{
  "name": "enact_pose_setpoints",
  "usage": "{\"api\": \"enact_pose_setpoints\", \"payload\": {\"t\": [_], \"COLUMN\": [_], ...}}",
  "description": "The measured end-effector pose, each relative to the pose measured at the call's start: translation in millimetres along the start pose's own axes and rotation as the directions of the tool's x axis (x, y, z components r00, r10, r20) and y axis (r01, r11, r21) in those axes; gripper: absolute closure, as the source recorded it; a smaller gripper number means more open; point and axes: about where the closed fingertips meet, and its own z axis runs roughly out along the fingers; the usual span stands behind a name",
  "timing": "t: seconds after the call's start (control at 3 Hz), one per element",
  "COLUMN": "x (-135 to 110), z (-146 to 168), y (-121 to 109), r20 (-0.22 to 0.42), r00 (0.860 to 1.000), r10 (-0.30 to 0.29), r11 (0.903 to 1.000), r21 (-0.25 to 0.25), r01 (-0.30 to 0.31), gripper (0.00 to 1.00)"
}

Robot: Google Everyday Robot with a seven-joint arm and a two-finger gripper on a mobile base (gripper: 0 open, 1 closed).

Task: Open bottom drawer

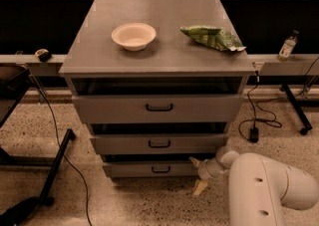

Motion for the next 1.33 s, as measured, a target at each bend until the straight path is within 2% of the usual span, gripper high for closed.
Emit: {"api": "enact_pose_setpoints", "payload": {"t": [0.67,1.0,1.33], "x": [-5.5,-7.5,-9.6], "z": [-3.9,-6.6,-10.0], "y": [-5.5,-7.7,-7.9], "r20": [0.000,0.000,0.000], "r00": [1.000,1.000,1.000], "r10": [-0.008,-0.008,-0.008], "r11": [0.9999,0.9999,0.9999], "r21": [0.007,0.007,0.007], "r01": [0.008,0.008,0.008], "gripper": [0.32,0.38,0.38]}}
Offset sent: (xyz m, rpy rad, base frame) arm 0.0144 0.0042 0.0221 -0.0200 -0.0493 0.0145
